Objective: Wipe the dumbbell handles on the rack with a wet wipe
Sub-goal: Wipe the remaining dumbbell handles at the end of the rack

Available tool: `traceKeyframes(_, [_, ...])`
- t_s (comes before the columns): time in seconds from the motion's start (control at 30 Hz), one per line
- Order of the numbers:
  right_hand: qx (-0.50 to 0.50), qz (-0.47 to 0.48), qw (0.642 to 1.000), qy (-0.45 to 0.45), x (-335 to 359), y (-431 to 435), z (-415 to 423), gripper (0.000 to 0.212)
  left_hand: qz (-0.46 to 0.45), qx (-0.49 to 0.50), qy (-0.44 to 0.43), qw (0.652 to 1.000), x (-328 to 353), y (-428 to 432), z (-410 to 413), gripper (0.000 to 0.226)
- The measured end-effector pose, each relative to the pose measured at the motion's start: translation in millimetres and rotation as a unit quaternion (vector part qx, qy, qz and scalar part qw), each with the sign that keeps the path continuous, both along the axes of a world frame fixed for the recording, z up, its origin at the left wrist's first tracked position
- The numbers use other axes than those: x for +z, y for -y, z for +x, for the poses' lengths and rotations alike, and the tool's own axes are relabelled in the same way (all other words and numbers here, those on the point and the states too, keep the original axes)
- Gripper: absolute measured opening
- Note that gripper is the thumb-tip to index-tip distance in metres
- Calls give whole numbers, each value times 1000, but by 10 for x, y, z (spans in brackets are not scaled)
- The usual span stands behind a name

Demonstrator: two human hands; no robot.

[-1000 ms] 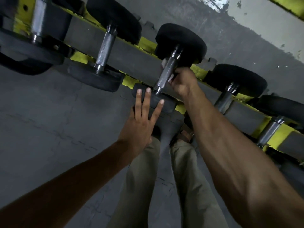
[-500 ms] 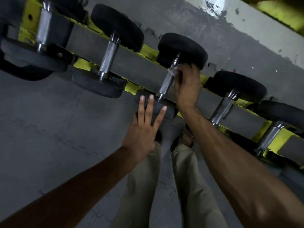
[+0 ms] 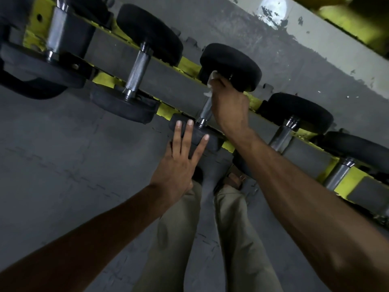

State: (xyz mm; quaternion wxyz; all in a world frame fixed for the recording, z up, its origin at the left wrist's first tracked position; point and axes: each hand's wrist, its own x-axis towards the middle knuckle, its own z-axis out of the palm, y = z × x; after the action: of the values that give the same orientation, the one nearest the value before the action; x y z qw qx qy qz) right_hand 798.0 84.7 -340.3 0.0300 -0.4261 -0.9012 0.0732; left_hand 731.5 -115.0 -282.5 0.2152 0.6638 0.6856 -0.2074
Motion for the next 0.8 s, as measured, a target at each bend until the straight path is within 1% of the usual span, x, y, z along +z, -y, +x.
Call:
traceKeyframes(0.1, [88, -100, 988, 74, 110, -62, -73, 25, -4, 1, 1, 1000, 5, 3, 16, 126])
traceKeyframes(0.17, [194, -172, 960, 106, 141, -104, -90, 23, -6, 1, 0, 1000, 2, -3, 20, 129])
traceKeyframes(0.23, [267, -231, 923, 152, 214, -172, -97, 26, -6, 3, -1, 1000, 7, -12, 22, 133])
traceKeyframes(0.27, [285, -224, 916, 172, 234, -226, -100, 28, -7, 2, -2, 1000, 4, -15, 21, 134])
traceKeyframes(0.3, [283, -201, 919, 185, 243, -280, -108, 29, -8, 1, -2, 1000, 9, -15, 25, 134])
traceKeyframes(0.37, [235, -133, 943, 192, 217, -333, -122, 28, -7, 0, -5, 1000, 13, -12, 29, 133])
traceKeyframes(0.4, [213, -116, 950, 198, 204, -297, -147, 27, -5, 0, -8, 1000, 11, -12, 31, 133])
traceKeyframes(0.43, [214, -120, 947, 208, 207, -222, -196, 26, -4, 1, -9, 1000, 10, -12, 31, 132])
traceKeyframes(0.47, [238, -147, 936, 216, 205, -121, -241, 23, -5, 2, -10, 1000, 9, -9, 32, 132])
traceKeyframes(0.53, [301, -223, 901, 220, 191, 14, -296, 21, -6, 2, -10, 1000, 6, -15, 35, 131])
traceKeyframes(0.57, [319, -247, 887, 225, 220, -7, -306, 22, -8, 4, -8, 1000, 12, -16, 36, 131])
traceKeyframes(0.6, [330, -251, 881, 227, 269, -87, -313, 22, -9, 4, -8, 1000, 15, -16, 34, 131])
traceKeyframes(0.63, [339, -237, 881, 228, 306, -191, -322, 21, -8, 3, -8, 1000, 15, -15, 32, 130])
traceKeyframes(0.67, [342, -203, 887, 234, 340, -305, -319, 21, -7, 0, -7, 1000, 10, -15, 29, 129])
traceKeyframes(0.73, [292, -140, 920, 222, 398, -483, -261, 17, -7, 0, -4, 1000, 7, -17, 28, 129])
traceKeyframes(0.8, [239, -114, 946, 186, 403, -449, -149, 20, -7, 2, -5, 1000, 5, -14, 32, 131])
